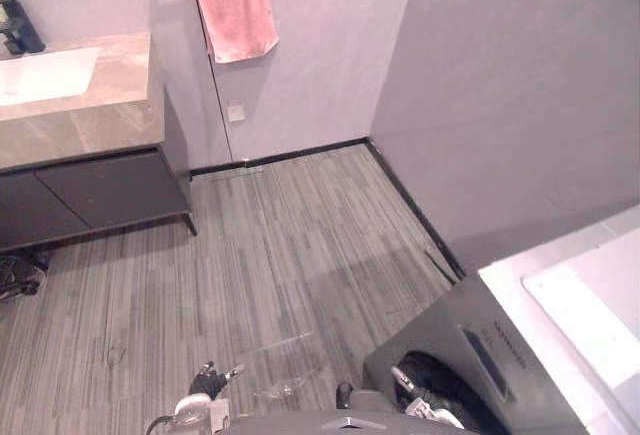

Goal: Pick up the laundry basket with both hands and put the clothes into the washing machine.

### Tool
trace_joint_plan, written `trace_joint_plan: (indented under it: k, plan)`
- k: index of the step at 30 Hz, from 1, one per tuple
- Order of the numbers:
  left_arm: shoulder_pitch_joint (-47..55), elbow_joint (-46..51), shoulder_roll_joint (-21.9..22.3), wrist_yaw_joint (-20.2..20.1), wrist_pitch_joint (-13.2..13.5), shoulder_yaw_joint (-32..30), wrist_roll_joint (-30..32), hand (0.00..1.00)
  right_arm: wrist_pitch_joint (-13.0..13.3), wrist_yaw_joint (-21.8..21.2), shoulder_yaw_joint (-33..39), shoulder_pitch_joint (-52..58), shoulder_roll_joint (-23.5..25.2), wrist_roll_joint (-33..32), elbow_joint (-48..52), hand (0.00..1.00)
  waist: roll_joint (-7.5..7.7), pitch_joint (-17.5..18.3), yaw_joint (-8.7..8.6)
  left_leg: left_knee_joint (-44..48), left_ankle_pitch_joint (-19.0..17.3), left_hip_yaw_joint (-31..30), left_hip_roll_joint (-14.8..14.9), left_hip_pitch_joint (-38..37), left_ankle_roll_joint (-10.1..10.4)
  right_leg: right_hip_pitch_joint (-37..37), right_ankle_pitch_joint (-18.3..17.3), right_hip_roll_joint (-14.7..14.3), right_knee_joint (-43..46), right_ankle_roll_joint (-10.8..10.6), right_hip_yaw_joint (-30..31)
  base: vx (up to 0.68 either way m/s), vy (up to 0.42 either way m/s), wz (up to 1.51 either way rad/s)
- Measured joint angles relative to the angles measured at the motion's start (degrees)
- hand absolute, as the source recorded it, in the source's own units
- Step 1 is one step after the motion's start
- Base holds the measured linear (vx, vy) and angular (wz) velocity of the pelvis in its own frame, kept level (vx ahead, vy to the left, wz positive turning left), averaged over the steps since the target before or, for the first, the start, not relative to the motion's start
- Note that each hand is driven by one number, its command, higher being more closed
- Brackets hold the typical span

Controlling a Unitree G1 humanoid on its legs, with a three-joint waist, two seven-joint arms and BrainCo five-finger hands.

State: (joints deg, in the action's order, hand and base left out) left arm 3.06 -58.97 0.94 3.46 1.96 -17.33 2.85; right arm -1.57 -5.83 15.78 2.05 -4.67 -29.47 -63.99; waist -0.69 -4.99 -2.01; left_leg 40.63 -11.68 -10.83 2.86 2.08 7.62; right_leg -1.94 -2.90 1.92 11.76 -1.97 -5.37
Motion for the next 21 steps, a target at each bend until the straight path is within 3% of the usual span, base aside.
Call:
trace_joint_plan:
  k: [1, 2, 3, 5, 6, 7, 8, 9, 10, 11, 13, 16, 21]
  plan:
    - [-0.3, 0.1, 0.2, 0.0, 0.0, -0.1, -0.3, 0.00, -1.6, -0.8, 0.0, -0.1, -0.5, -0.4, -0.2, 0.00, 0.22, -0.5, 0.14, 3.6, 1.9, 3.0, 1.4, 1.9, 0.0, 1.3, -0.2, -0.3, -0.5, 0.3, -0.5, 0.16, -0.235, 0.50]
    - [-0.5, 0.0, 0.3, 0.0, 0.0, 0.4, -0.4, 0.00, -2.7, -1.3, 0.2, -0.4, -1.1, -0.6, -0.6, 0.00, -0.62, -0.8, 0.51, 8.1, 5.3, 9.5, 4.3, 4.0, -0.3, 3.7, -0.3, -0.2, -1.6, 0.5, -1.6, 0.13, -0.148, 0.51]
    - [-0.5, -0.2, 0.1, 0.1, 0.1, 2.0, -0.4, 0.00, -1.3, -1.0, 1.9, -0.4, -0.8, -0.4, -0.6, 0.00, -0.93, -1.0, 0.09, 10.4, 5.7, 15.8, 7.7, 3.8, -1.4, 5.8, -0.2, 0.3, -3.1, 0.4, -3.3, 0.08, -0.074, 0.59]
    - [-0.5, -0.4, -0.4, 0.1, 0.3, 3.3, -0.4, 0.00, 0.8, 1.2, 5.0, -0.6, 0.3, -0.5, -0.8, 0.00, -0.86, -1.1, -0.17, 9.6, 2.6, 22.7, 11.7, 3.7, -3.2, 8.1, -0.2, 0.8, -4.7, 0.2, -4.9, 0.04, 0.009, 0.63]
    - [-0.5, -0.4, -0.7, 0.1, 0.4, 3.4, -0.4, 0.00, 1.9, 2.6, 6.6, -1.3, 0.8, -0.6, -1.5, 0.00, -0.58, -1.3, 0.04, 3.9, 0.1, 27.5, 13.5, 2.9, -3.1, 8.9, -0.5, 1.7, -5.6, -0.2, -5.2, 0.03, 0.073, 0.48]
    - [-0.4, -0.6, -0.9, 0.2, 0.4, 3.5, -0.4, 0.00, 2.1, 2.9, 6.9, -1.9, 0.8, -0.6, -2.1, 0.00, -0.54, -1.4, 0.09, -0.1, -0.5, 28.9, 13.5, 2.2, -2.9, 8.8, -0.5, 2.1, -5.6, -0.8, -5.1, -0.01, 0.138, 0.29]
    - [-0.2, -1.0, -1.0, 0.3, 0.3, 3.7, -0.4, 0.00, 2.4, 3.4, 6.9, -2.3, 0.7, -0.7, -2.3, 0.00, -1.00, -1.6, 0.01, -8.5, 0.3, 30.1, 13.0, 0.5, -2.7, 8.6, -0.6, 2.4, -5.2, -1.7, -5.2, -0.04, 0.193, 0.06]
    - [0.3, -2.6, -1.1, 0.9, 0.4, 3.7, -0.6, 0.00, 3.0, 3.4, 6.8, -2.5, 0.2, -1.1, -2.3, 0.00, -1.89, -1.6, 0.08, -18.9, -1.4, 31.4, 11.0, -3.8, -2.4, 7.9, -1.0, 2.6, -4.6, -3.4, -4.3, -0.03, 0.207, -0.03]
    - [-0.2, -2.9, -2.0, 1.2, 0.3, 3.3, -0.9, 0.00, 2.9, 3.4, 6.7, -2.5, 0.8, -1.7, -2.3, 0.00, -1.14, -1.9, 0.36, -20.4, -0.7, 32.4, 9.7, -4.6, -2.6, 8.0, -0.7, 3.6, -5.0, -3.6, -3.3, -0.01, 0.192, -0.17]
    - [-0.6, -3.0, -3.5, 1.3, 0.3, 3.3, -0.5, 0.00, 2.8, 3.4, 5.7, -2.4, 1.5, -1.7, -2.3, 0.00, 0.66, -1.8, 0.32, -24.1, 0.4, 33.2, 7.4, -6.0, -3.1, 8.1, 0.0, 4.3, -6.1, -2.8, -1.4, 0.02, 0.160, -0.22]
    - [-0.2, -4.3, -4.7, 1.3, -0.1, 3.3, 0.1, 0.00, 2.9, 3.4, 4.5, -1.2, 2.5, -1.7, -2.2, 0.00, 2.25, -1.3, -0.43, -29.8, 2.6, 34.1, 3.9, -8.2, -3.9, 8.0, 0.7, 6.3, -7.2, -2.6, -0.3, 0.03, 0.170, -0.13]
    - [-0.9, -5.3, -4.7, 1.2, -0.2, 4.2, 1.8, 0.00, 3.0, 3.3, 3.6, 0.7, 2.0, -2.1, -2.2, 0.00, 1.73, -1.0, -1.50, -36.2, 5.0, 34.3, 0.5, -10.3, -4.7, 7.9, 1.5, 8.2, -9.0, -3.2, -0.2, 0.03, 0.111, 0.01]
    - [-0.9, -7.1, -5.2, 1.1, -0.3, 7.5, 1.8, 0.00, 3.0, 3.3, 3.6, 2.4, 1.4, -1.5, -3.1, 0.00, 1.55, 0.6, -1.91, -42.1, 8.4, 33.0, -1.4, -12.3, -5.3, 8.2, 2.1, 8.4, -10.5, -4.2, -2.0, 0.10, 0.025, 0.13]
